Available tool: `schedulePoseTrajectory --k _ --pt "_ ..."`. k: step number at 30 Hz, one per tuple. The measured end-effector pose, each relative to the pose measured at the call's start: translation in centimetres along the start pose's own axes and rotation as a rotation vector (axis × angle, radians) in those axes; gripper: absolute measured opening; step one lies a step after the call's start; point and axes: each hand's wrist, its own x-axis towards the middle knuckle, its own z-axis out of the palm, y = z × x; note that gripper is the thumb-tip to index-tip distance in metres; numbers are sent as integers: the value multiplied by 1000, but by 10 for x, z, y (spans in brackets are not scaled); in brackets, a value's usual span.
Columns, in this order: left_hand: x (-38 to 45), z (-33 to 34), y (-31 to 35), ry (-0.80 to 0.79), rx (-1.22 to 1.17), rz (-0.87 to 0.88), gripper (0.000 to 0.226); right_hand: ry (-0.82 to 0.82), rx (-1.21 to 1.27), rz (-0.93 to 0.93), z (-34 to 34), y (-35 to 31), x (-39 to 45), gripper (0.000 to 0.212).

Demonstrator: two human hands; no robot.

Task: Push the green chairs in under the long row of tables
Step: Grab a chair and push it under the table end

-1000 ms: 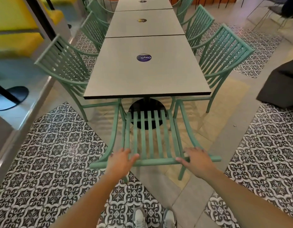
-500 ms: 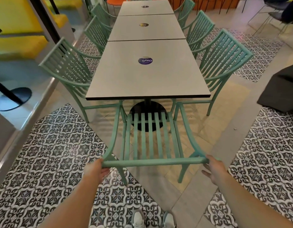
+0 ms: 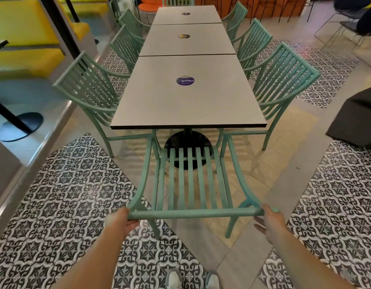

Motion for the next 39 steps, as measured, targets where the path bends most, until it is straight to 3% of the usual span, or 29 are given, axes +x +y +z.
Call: schedulePoseTrajectory --k 11,19,29,35,39 --pt "-8 -1 -3 -10 6 18 24 25 4 -13 -5 8 -3 30" --pt "-9 0 -4 12 -2 21 27 23 15 -18 -4 7 -7 16" --pt "-19 0 -3 -7 -28 17 28 1 25 -20 -5 6 -5 21" --pt "-19 1 -2 15 -2 28 23 4 3 -30 -6 10 1 27" --pt "-13 -4 -1 78 181 54 24 124 -227 -81 -10 6 -1 55"
